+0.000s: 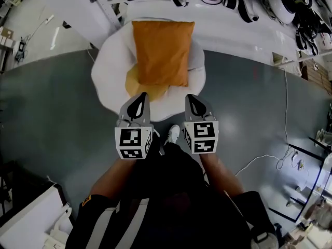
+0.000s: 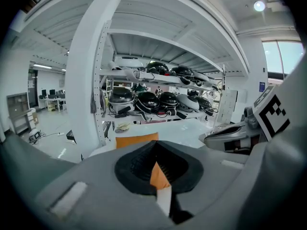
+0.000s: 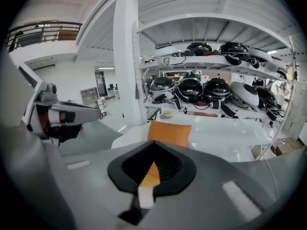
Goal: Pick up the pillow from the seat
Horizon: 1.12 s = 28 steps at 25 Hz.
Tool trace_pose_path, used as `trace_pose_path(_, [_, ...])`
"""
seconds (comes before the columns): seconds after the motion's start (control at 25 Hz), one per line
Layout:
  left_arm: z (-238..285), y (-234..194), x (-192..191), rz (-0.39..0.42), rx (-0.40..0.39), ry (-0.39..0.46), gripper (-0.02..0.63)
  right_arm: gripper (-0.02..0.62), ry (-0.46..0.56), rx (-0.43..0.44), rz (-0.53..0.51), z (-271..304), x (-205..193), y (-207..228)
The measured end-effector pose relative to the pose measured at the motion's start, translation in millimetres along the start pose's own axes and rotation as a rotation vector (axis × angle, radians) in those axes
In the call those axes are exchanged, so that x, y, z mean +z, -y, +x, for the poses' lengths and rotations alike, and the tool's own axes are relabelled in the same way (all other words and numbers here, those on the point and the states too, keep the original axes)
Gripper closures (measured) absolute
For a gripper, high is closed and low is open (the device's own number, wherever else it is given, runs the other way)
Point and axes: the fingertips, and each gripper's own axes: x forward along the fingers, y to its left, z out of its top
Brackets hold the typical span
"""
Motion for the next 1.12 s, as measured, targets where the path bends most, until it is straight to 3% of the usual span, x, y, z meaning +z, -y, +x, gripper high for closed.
trace_pose_path(0.56, [88, -86, -57, -0.034, -0.076, -0.083, 0.603, 0.592, -0.123, -0.081, 0.035, 110, -23, 0])
trace_pose_path(0.72, [109, -106, -79, -0.005, -0.058, -0.128, 0.601, 0.592, -0.137, -0.103, 0.047, 135, -31, 7])
trace_pose_path(1.0, [152, -122, -112, -0.028, -0.054, -0.163, 0.601, 0.591, -0.173, -0.096, 0.072, 180, -62, 23])
trace_pose_path(1.04, [159, -123, -116, -0.029, -0.054, -0.168, 0.600, 0.569, -0.181, -0.083, 0.080, 189, -68, 25])
trace_pose_path(1.08, [166, -125, -121, -0.033, -0.051, -0.173, 0.556, 0.505, -0.190, -0.067, 0.088, 197, -74, 27])
trace_pose_path(1.12, [172, -127, -126, -0.039, -0.044, -0.180, 0.548, 0.503, -0.201, -0.054, 0.092, 206, -81, 29])
